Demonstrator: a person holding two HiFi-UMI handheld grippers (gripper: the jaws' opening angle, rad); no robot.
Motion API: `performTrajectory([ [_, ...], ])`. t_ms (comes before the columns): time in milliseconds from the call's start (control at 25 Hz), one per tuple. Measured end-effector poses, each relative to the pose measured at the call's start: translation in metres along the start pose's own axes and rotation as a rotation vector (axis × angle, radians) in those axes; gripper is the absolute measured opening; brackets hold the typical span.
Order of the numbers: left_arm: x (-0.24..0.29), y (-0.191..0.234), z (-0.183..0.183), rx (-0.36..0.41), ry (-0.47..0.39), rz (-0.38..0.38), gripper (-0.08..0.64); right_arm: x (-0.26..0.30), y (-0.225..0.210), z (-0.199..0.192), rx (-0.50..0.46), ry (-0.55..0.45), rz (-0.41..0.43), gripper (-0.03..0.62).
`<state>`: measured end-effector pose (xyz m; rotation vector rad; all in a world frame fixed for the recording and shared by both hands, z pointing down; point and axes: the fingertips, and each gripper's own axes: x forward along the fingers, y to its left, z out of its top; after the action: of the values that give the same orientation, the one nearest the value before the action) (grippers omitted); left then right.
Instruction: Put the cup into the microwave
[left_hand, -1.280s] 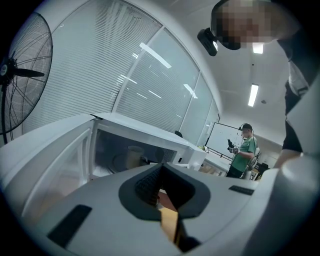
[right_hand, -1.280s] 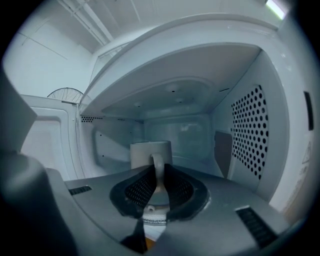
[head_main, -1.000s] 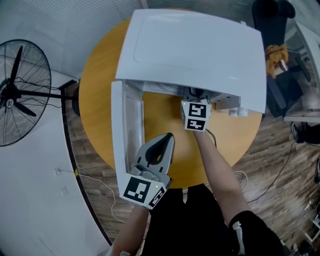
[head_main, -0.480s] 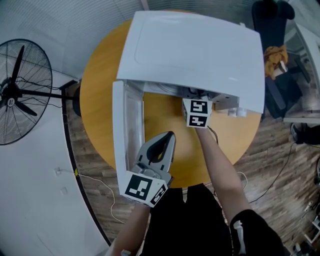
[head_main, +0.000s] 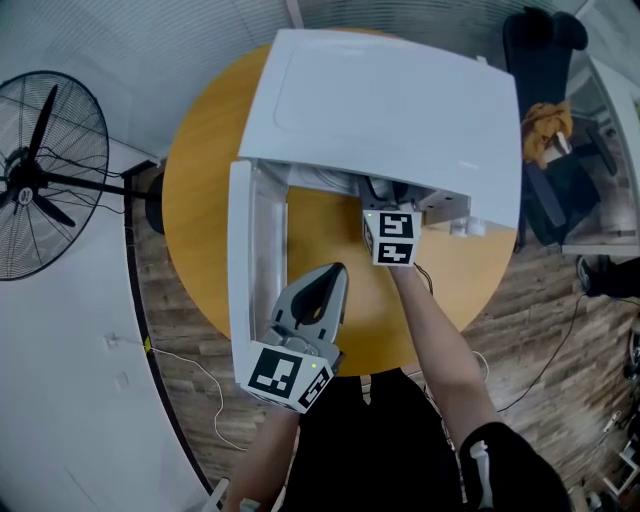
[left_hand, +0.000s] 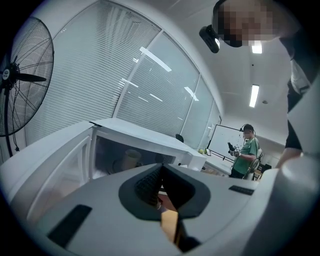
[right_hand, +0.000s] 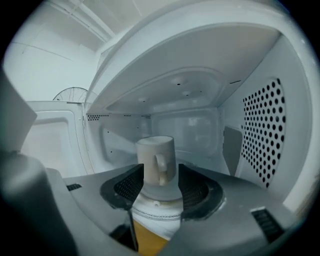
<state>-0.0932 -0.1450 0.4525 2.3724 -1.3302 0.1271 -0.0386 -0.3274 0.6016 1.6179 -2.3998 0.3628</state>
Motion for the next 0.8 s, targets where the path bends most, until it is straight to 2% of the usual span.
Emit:
performTrajectory([
  [520,-0.014,-0.02,-0.006,-0.007,-0.028,0.035,-0.005,-0.062,0.03,-0.009,0.025,0.03,0.143,0.215],
  [800,-0.026,-0.038,-0.012,0.003,-0.036,0.056,-0.005,-0.111,0.042,0.009,0.01,-0.005,0.225,0.193],
])
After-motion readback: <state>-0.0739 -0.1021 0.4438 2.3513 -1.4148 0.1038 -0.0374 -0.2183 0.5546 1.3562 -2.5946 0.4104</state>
